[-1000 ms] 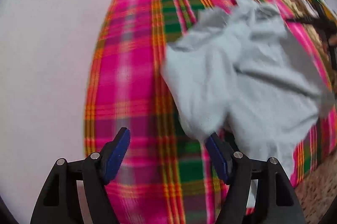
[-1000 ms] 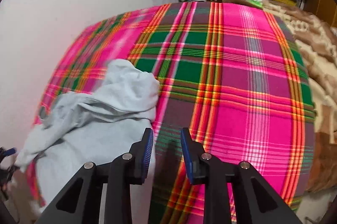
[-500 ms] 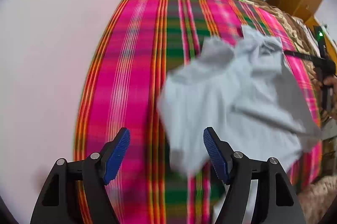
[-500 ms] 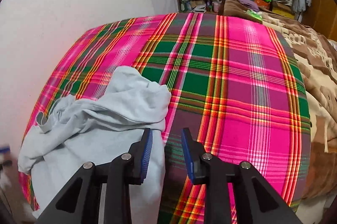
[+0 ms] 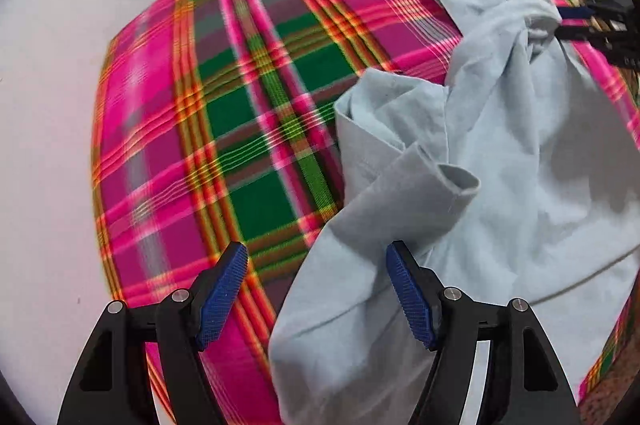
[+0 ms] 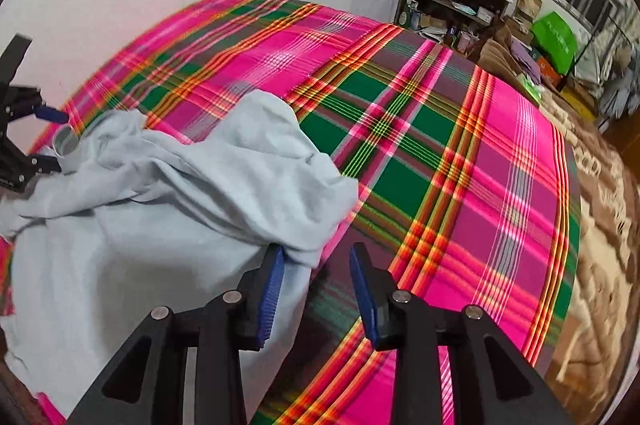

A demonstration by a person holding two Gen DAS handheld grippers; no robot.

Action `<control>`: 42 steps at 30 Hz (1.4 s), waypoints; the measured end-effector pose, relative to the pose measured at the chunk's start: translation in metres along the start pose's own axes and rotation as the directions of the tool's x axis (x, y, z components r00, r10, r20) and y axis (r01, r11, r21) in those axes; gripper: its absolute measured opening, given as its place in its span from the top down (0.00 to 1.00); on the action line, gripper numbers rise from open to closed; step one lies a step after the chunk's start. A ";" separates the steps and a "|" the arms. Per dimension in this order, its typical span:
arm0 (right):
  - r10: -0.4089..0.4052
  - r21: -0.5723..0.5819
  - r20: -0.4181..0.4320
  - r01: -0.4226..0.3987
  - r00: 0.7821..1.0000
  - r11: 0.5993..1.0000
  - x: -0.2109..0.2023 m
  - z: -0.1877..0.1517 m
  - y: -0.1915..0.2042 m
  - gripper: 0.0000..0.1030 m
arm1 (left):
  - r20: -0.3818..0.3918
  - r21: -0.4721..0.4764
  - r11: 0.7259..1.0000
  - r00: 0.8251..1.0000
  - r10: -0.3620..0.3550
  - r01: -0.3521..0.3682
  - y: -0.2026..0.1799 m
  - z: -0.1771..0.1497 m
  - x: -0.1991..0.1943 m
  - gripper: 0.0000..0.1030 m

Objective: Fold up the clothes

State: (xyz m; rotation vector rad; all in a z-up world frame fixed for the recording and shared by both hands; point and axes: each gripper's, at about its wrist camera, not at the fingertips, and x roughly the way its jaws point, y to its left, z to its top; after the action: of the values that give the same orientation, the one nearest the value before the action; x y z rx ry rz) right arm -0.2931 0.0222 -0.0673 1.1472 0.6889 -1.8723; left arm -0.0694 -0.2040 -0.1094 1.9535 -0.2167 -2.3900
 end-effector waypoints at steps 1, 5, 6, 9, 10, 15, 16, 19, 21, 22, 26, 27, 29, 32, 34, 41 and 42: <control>-0.008 -0.010 -0.001 0.008 1.000 1.000 0.002 0.002 0.001 0.66 | -0.009 0.020 1.000 1.000 0.012 -0.012 -0.002 0.003 0.004 0.28; 0.012 0.026 -0.002 -0.012 1.000 1.000 0.010 0.009 0.000 0.66 | 0.001 -0.052 0.997 0.998 -0.062 0.062 0.015 0.012 0.009 0.48; 0.026 0.047 0.000 -0.026 1.000 0.999 0.011 0.010 -0.002 0.70 | -0.004 -0.086 0.993 0.997 -0.081 0.081 0.022 0.014 0.012 0.69; 0.062 0.089 0.017 -0.063 0.998 0.994 0.011 0.013 -0.006 0.85 | 0.009 -0.126 0.991 0.999 -0.047 0.047 0.038 0.020 0.012 0.97; 0.067 0.102 0.024 -0.069 0.997 0.992 0.009 0.013 -0.008 0.86 | 0.019 -0.131 0.991 1.000 -0.022 0.024 0.043 0.021 0.010 0.98; 0.071 0.130 0.060 -0.078 0.996 0.988 -0.007 0.022 -0.016 0.87 | 0.058 -0.197 0.976 0.995 -0.079 0.089 0.068 0.027 -0.003 0.95; 0.060 0.129 0.061 -0.068 0.996 0.989 -0.010 0.023 -0.016 0.87 | 0.062 -0.212 0.968 0.990 -0.126 0.137 0.071 0.026 -0.004 0.95; 0.026 0.126 0.066 -0.034 0.997 0.991 -0.017 0.027 -0.015 0.87 | 0.090 -0.137 0.971 0.979 -0.184 0.195 0.059 0.017 -0.007 0.79; -0.001 0.146 0.080 -0.010 0.997 0.989 -0.022 0.027 -0.018 0.88 | 0.074 -0.081 0.976 0.978 -0.195 0.201 0.048 0.011 -0.004 0.42; -0.011 0.161 0.085 -0.003 0.996 0.987 -0.024 0.027 -0.021 0.88 | 0.063 -0.068 0.981 0.982 -0.177 0.181 0.045 0.009 -0.001 0.31; -0.020 0.197 0.055 0.009 0.998 0.980 -0.017 0.023 -0.030 0.88 | 0.008 -0.126 0.970 0.978 -0.211 0.210 0.049 0.002 0.016 0.30; -0.023 0.195 0.051 0.013 0.998 0.981 -0.015 0.021 -0.029 0.87 | 0.012 -0.154 0.954 0.966 -0.259 0.257 0.051 0.001 0.017 0.30; -0.031 0.192 0.044 0.022 0.999 0.981 -0.012 0.019 -0.027 0.87 | 0.020 -0.174 0.942 0.957 -0.288 0.287 0.053 -0.003 0.016 0.31; -0.034 0.199 0.046 0.024 0.998 0.980 -0.011 0.017 -0.027 0.87 | 0.006 -0.143 0.957 0.967 -0.256 0.254 0.047 -0.006 0.015 0.33; -0.036 0.208 0.045 0.026 0.998 0.978 -0.010 0.017 -0.028 0.87 | -0.003 -0.122 0.969 0.976 -0.216 0.214 0.042 -0.005 0.013 0.59; -0.041 0.218 0.057 0.028 0.998 0.976 -0.013 0.017 -0.029 0.87 | 0.009 -0.126 0.959 0.967 -0.255 0.254 0.045 -0.001 0.004 0.97; -0.044 0.211 0.056 0.031 0.997 0.977 -0.014 0.017 -0.029 0.87 | 0.027 -0.130 0.963 0.971 -0.236 0.238 0.048 0.002 -0.001 0.97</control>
State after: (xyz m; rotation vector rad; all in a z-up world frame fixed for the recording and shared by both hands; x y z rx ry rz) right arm -0.3225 0.0287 -0.0465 1.2111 0.4900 -2.0410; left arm -0.0732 -0.2515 -0.1015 2.0074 0.1827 -2.4811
